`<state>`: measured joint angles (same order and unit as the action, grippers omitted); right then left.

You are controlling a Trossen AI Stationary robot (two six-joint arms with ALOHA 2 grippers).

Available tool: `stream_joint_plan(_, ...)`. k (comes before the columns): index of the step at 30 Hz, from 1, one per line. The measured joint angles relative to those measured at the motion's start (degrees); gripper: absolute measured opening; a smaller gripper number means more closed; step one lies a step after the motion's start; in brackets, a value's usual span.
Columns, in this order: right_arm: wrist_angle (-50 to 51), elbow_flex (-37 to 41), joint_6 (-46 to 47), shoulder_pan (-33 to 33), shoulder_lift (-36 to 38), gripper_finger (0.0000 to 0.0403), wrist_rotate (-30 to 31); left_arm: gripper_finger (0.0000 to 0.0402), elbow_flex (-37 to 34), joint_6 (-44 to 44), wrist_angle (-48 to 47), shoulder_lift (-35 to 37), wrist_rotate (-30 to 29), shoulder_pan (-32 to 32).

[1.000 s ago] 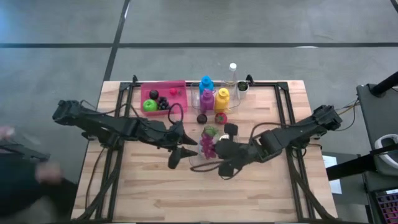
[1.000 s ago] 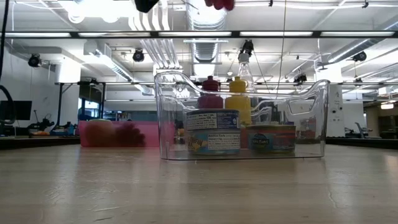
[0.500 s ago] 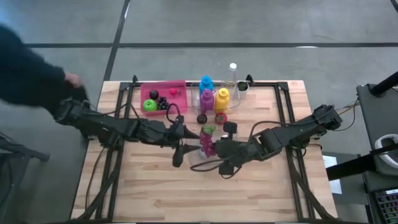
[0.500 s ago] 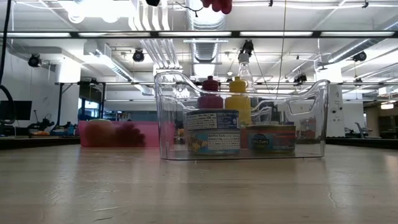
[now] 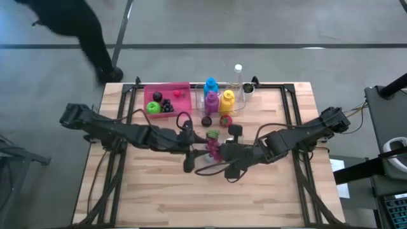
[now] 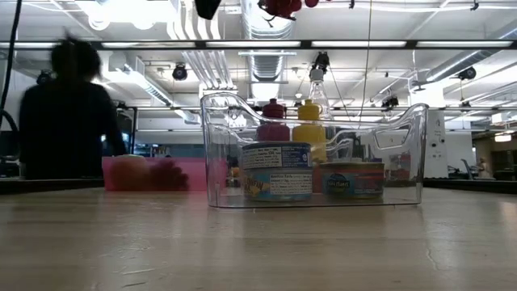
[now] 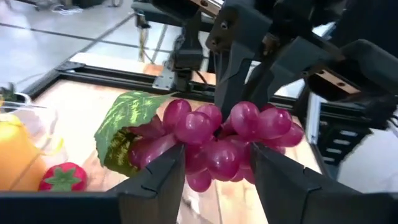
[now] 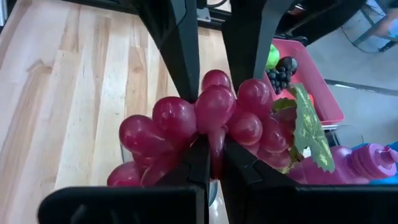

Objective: Pick & Place Food Item
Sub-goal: Put the purple grapes into the pink bin

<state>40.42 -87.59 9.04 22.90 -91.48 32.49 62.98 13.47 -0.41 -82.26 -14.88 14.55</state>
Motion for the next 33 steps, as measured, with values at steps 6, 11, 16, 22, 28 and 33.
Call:
stream_joint_plan(6, 0.06, 0.02, 0.22, -0.09, 0.02, 0.0013, 0.02, 0.0131, 0.00, -0.06, 0.38, -0.30, -2.08, 0.04)
stream_joint_plan(11, -0.17, 0.02, 0.24, -0.09, 0.02, 0.0013, 0.04, 0.0041, 0.00, -0.13, 0.25, -0.30, -2.09, 0.04)
stream_joint_plan(16, -0.36, 0.02, 0.12, -0.05, 0.02, 0.0013, 0.06, 0.0008, 0.00, -0.19, 0.25, -0.30, -2.12, 0.04)
stream_joint_plan(22, -0.54, 0.00, 1.29, -0.05, 0.02, 0.0013, 0.05, 0.0003, 0.00, -0.19, 0.42, -0.35, -2.29, 0.02)
stream_joint_plan(28, -0.60, 0.00, 0.97, -0.05, 0.02, 0.0039, 0.07, 0.0002, 0.00, -0.17, 0.49, -0.35, -2.29, 0.00)
stream_joint_plan(33, -0.89, -0.04, 0.81, -0.07, 0.01, 0.0092, 0.09, 0.0001, 0.00, -0.06, 0.66, -0.37, -2.27, 0.00)
